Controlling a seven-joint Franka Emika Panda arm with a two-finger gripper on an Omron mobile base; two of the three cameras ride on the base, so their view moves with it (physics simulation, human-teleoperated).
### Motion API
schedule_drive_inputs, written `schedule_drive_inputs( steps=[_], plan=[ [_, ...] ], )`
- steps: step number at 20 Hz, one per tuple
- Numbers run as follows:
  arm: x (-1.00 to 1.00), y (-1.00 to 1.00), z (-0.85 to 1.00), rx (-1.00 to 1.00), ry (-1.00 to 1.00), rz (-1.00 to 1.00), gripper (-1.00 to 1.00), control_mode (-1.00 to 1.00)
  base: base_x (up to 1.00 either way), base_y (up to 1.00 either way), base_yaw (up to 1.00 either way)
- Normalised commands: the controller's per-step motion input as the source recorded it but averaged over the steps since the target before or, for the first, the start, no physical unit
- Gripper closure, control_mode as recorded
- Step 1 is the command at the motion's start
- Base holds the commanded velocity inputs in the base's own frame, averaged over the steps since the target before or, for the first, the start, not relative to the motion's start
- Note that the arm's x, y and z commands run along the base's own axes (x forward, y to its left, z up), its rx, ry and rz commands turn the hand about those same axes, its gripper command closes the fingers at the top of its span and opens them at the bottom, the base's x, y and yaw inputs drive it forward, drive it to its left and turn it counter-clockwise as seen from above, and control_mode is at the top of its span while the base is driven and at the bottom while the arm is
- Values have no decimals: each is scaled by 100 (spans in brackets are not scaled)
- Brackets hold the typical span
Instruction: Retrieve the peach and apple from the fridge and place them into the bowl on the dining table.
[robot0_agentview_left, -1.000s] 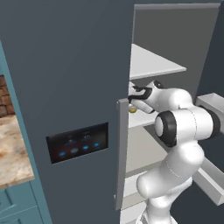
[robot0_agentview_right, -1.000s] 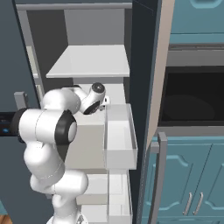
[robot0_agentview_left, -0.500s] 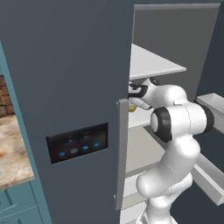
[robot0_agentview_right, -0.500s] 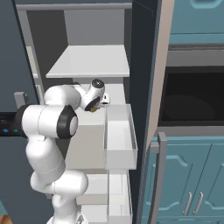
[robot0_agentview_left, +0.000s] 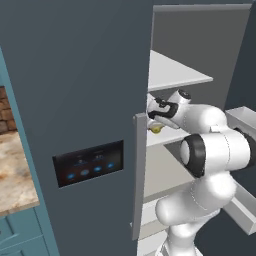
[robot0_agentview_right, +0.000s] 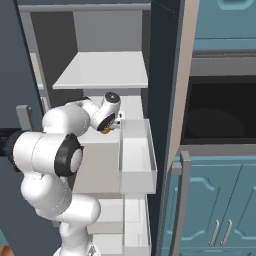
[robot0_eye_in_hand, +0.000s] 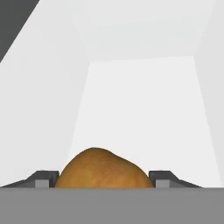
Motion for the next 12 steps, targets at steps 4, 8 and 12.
schedule_drive_inputs(
  steps=[4,8,12],
  plan=[
    [-100,0,5,0,-6,0,100,-100,0,0,0],
    [-100,0,71,0,-7,0,100,-100,0,0,0],
    [-100,0,100,0,0,0,100,-100,0,0,0]
  ],
)
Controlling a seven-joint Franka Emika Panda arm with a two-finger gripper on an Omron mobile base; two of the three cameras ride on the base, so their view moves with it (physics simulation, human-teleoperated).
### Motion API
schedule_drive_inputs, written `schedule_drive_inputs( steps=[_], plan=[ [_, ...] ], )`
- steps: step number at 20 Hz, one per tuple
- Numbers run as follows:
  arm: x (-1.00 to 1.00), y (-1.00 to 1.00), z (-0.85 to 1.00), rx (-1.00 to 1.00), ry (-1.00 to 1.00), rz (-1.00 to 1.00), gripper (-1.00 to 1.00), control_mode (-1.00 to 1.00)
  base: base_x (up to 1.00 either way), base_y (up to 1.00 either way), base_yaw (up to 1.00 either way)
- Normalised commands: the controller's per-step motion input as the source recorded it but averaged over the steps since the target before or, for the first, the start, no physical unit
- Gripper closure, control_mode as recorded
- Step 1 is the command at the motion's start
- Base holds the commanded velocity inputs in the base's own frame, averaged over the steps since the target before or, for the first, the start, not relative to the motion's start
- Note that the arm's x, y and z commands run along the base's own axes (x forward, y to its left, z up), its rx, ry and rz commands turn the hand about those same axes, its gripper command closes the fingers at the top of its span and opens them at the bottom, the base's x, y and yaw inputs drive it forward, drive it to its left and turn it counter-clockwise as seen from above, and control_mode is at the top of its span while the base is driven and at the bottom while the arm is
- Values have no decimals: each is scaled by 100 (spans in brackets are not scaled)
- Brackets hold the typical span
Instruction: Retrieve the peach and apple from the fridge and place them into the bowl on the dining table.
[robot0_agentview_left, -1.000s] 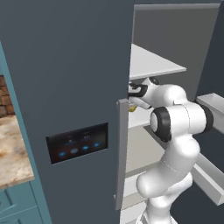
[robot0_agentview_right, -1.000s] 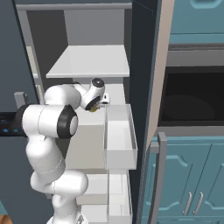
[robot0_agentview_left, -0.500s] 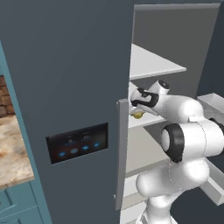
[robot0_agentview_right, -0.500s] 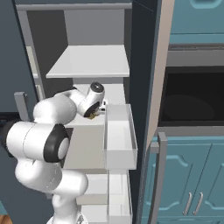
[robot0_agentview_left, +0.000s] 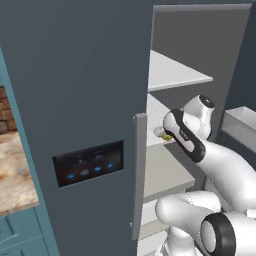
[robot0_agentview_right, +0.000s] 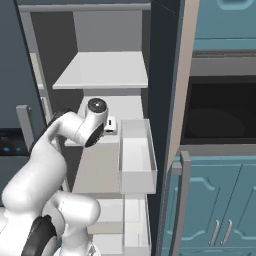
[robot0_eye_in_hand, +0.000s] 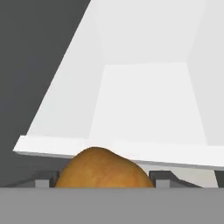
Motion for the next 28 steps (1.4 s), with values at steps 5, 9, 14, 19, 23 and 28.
schedule_drive_inputs(
  steps=[5,9,14,19,23,28],
  plan=[
    [-100,0,98,0,10,-3,100,-100,0,0,0],
    [-100,0,47,0,16,-10,100,-100,0,0,0],
    [-100,0,27,0,3,-12,100,-100,0,0,0],
    [-100,-1,2,0,0,-12,100,-100,0,0,0],
    [-85,-10,0,0,0,-5,100,-100,0,0,0],
    [-73,-13,0,0,0,-1,100,-100,0,0,0]
  ],
)
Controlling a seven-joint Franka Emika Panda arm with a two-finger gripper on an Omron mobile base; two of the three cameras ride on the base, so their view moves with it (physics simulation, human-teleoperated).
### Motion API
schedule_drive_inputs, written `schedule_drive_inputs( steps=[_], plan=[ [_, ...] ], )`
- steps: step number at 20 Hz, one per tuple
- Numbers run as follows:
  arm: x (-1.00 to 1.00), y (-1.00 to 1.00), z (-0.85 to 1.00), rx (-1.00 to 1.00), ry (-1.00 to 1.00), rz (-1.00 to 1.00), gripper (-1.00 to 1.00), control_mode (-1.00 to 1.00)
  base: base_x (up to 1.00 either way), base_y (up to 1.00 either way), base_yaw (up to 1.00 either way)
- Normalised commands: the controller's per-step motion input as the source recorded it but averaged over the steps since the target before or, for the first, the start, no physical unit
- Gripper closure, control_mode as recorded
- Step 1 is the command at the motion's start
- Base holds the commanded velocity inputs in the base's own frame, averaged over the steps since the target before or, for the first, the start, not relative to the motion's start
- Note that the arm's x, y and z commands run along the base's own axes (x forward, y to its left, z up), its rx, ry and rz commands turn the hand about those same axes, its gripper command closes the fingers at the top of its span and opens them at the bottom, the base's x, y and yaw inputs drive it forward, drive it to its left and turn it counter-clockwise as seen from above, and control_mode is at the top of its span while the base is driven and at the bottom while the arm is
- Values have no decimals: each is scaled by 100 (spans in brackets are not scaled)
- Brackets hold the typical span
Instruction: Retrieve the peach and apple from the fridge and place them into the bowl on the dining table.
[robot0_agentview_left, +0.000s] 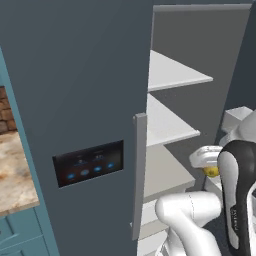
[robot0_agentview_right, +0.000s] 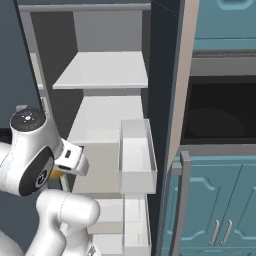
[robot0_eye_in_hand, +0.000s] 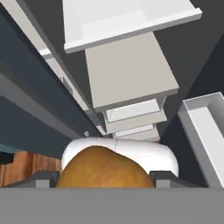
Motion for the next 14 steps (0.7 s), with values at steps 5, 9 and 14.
schedule_drive_inputs(
  steps=[5,9,14],
  plan=[
    [-42,-5,0,0,0,0,100,100,-28,0,0],
    [0,0,0,0,0,0,100,100,-69,0,0],
    [0,0,0,0,0,0,100,100,-85,14,0]
  ],
)
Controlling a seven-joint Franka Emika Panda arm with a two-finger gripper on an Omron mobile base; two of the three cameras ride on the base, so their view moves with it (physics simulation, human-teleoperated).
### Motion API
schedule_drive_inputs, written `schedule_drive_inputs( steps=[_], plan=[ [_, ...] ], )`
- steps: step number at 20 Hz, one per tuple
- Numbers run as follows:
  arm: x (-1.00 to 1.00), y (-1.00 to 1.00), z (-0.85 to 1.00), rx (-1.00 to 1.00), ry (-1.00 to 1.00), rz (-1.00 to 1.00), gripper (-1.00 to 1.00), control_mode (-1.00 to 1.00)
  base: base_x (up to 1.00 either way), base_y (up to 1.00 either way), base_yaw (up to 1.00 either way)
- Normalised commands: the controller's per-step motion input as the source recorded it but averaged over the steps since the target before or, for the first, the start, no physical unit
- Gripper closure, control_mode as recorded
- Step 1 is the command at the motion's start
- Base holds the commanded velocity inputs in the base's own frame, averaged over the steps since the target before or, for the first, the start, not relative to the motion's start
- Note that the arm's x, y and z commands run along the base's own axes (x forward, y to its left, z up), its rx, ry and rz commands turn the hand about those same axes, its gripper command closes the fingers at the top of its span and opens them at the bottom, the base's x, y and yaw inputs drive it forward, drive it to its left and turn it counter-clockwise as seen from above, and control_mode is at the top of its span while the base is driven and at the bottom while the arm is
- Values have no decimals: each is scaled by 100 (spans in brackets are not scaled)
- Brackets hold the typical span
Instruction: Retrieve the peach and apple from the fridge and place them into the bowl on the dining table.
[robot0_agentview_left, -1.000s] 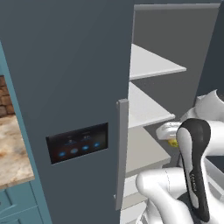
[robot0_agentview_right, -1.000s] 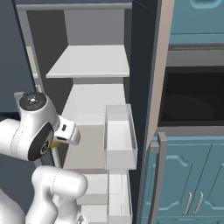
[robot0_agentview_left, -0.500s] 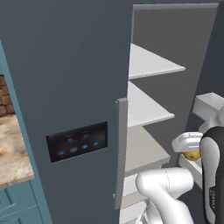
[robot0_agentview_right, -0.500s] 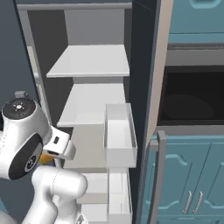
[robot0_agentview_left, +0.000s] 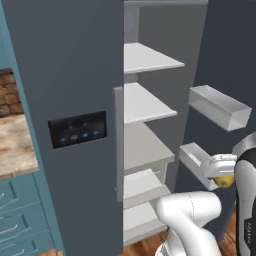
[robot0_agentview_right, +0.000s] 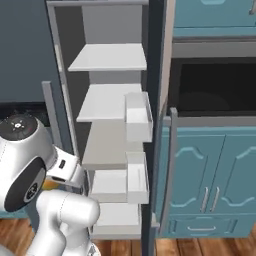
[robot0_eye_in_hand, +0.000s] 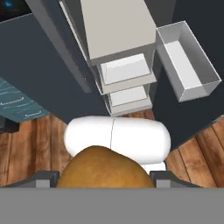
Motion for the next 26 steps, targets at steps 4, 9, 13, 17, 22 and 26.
schedule_drive_inputs(
  steps=[4,9,13,17,22,26],
  plan=[
    [0,0,0,0,0,0,100,100,-42,84,0],
    [0,0,0,0,0,0,100,100,-34,100,-15],
    [0,0,0,0,0,0,100,100,-71,71,-47],
    [0,0,0,0,0,0,100,100,-84,20,-69],
    [0,0,0,0,0,0,100,100,-80,13,-73],
    [0,0,0,0,0,0,100,100,-89,8,-70]
  ],
)
